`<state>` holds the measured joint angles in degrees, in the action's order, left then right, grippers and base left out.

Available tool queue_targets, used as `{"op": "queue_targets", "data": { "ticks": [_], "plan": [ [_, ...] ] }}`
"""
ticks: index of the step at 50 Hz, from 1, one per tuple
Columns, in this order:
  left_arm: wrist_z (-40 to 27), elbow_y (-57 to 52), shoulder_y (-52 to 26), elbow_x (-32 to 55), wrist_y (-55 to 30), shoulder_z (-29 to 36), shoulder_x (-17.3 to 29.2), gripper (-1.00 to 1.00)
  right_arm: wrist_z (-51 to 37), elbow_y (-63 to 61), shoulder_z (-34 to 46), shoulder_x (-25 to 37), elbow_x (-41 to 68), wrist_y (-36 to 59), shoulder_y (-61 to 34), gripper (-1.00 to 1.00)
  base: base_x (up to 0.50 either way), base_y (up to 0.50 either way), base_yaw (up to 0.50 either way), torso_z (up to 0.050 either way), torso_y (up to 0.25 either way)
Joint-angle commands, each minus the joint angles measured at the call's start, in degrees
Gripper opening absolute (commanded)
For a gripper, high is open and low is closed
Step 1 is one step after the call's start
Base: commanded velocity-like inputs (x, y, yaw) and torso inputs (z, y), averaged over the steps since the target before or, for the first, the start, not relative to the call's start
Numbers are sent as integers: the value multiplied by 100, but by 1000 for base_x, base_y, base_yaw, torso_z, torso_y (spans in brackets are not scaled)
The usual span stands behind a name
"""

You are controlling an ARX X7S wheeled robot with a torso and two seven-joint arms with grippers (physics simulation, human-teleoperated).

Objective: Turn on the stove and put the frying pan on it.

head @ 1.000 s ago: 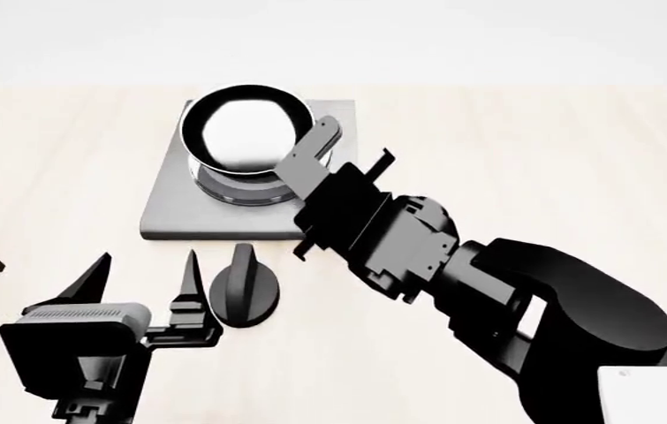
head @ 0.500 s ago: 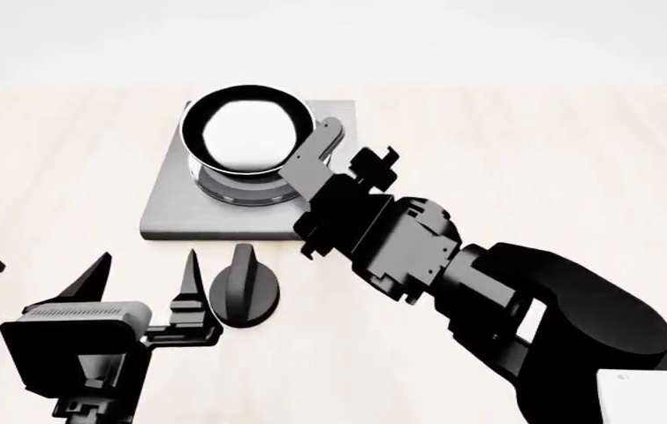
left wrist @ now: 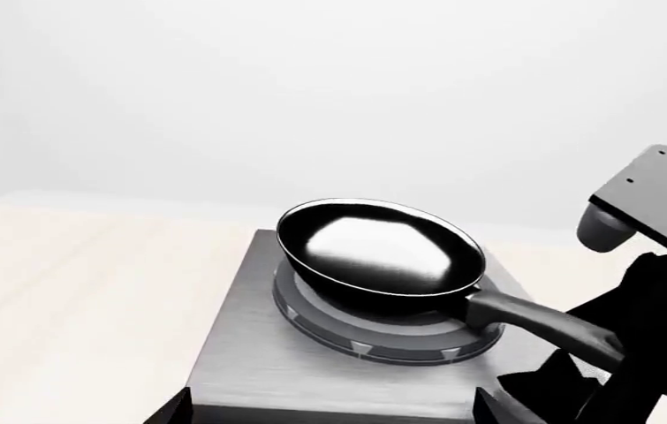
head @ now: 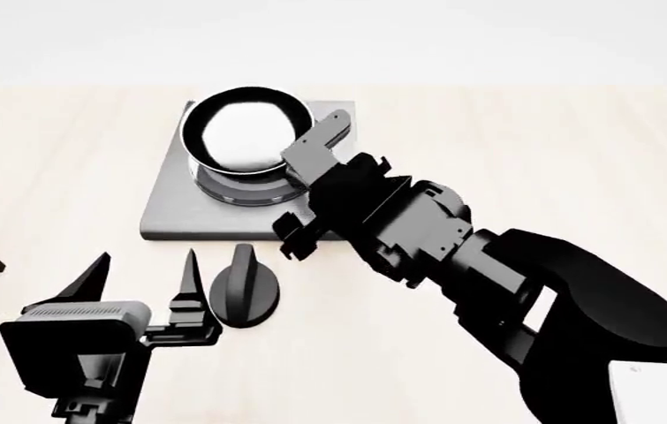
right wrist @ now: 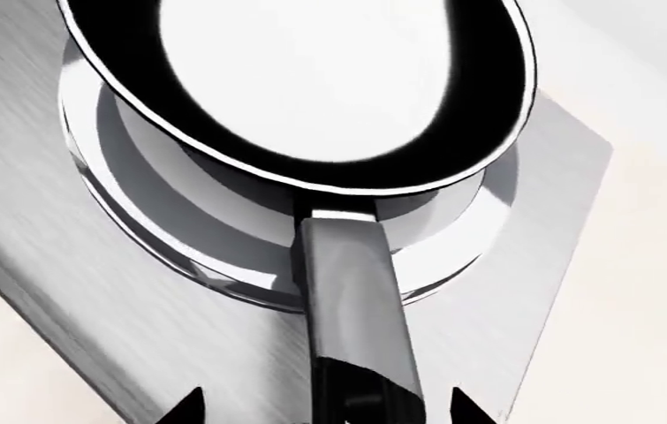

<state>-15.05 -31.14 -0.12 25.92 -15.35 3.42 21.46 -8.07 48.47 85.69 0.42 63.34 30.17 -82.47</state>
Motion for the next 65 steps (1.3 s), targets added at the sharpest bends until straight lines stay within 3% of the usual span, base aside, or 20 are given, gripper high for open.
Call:
{"op": "queue_targets", "data": {
  "ticks": [1,15,19,35,51,59,62,63,65],
  "plan": [
    [-23,-3,9,4,14,10,16,100,288,-209,-89,64,649,-15,-50,100,0,0,0,0,0],
    [-57,-1,-1,19,16,13,34,100,-1221,-2405,-422,1243,611,-267,-323,100,0,0,0,0,0],
    [-83,-31,-8,-12,0,41,41,100,-2132,-3734,-475,1972,455,-316,-386,100,0,0,0,0,0],
    [-242,-250,-144,60,-157,1,80,100,-4066,-7409,-774,4184,187,-872,179,100,0,0,0,0,0],
    [-453,-706,-186,201,291,-615,96,100,-5996,-9611,-974,6470,-1738,-2387,1458,100,0,0,0,0,0],
    [-145,-750,74,151,1192,-838,-14,100,-6919,-9678,-723,7595,-3388,-4050,2569,100,0,0,0,0,0],
    [-132,-778,82,176,1283,-896,-15,100,-7127,-9756,-682,7738,-3764,-4077,2682,100,0,0,0,0,0],
    [-65,-816,142,25,1644,-970,-99,100,-7698,-9935,-638,7998,-4462,-4260,2865,100,0,0,0,0,0],
    [19,-884,216,42,1911,-1031,-146,100,-7892,-10084,-589,8212,-4821,-4454,2981,100,0,0,0,0,0]
  ]
}}
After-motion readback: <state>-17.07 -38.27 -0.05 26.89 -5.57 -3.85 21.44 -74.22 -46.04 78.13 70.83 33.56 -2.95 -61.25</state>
